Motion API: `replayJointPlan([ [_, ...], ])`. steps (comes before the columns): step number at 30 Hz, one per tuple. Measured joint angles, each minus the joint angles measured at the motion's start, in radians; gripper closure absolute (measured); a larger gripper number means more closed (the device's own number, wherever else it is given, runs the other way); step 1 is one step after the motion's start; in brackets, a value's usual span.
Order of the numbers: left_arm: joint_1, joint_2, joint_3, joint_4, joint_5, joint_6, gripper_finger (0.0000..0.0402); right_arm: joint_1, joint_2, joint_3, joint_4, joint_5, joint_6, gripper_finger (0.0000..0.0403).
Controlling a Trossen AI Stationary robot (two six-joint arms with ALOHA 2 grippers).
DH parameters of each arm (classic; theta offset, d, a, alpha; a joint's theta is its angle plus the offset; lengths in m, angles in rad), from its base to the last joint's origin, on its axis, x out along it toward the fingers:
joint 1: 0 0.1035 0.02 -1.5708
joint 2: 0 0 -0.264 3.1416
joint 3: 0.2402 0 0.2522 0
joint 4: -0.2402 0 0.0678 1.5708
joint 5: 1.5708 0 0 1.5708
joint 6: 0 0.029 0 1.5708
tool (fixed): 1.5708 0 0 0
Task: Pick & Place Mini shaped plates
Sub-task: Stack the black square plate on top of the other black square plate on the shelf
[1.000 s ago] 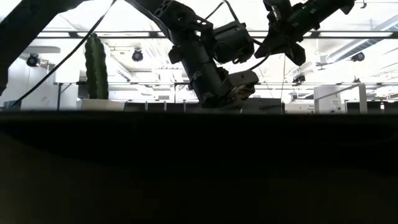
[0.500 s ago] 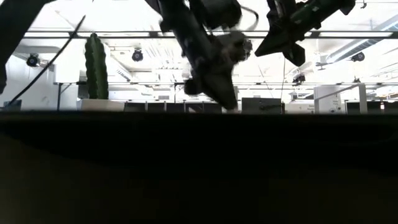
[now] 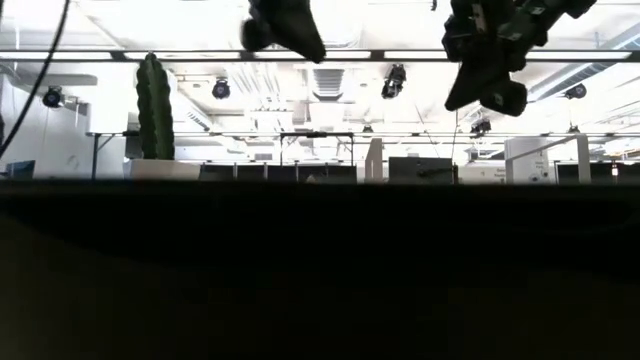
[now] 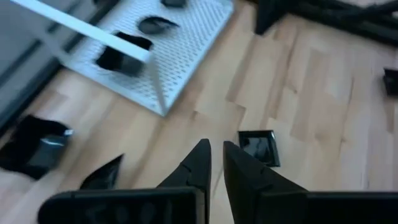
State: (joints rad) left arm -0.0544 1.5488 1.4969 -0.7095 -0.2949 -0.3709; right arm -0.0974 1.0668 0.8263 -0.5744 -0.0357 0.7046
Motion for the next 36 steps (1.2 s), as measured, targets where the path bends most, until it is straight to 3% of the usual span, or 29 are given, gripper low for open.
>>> replayJointPlan([
  [7, -0.033, -0.166, -0.16, 0.035, -0.106, -0.094, 0.0367, 0.03, 0.027, -0.009, 0.002, -0.004, 0.081, 0.0386],
  [15, -0.035, -0.292, -0.298, 0.113, -0.127, -0.13, 0.0368, 0.035, 0.164, -0.009, 0.013, -0.036, 0.21, 0.0326],
  [25, -0.035, -0.332, -0.334, 0.131, -0.126, -0.124, 0.0374, 0.048, 0.369, 0.01, 0.165, -0.102, 0.232, 0.0298],
  [36, -0.035, -0.332, -0.337, 0.129, -0.126, -0.068, 0.0372, 0.074, 0.53, 0.062, 0.168, -0.131, 0.257, 0.0301],
])
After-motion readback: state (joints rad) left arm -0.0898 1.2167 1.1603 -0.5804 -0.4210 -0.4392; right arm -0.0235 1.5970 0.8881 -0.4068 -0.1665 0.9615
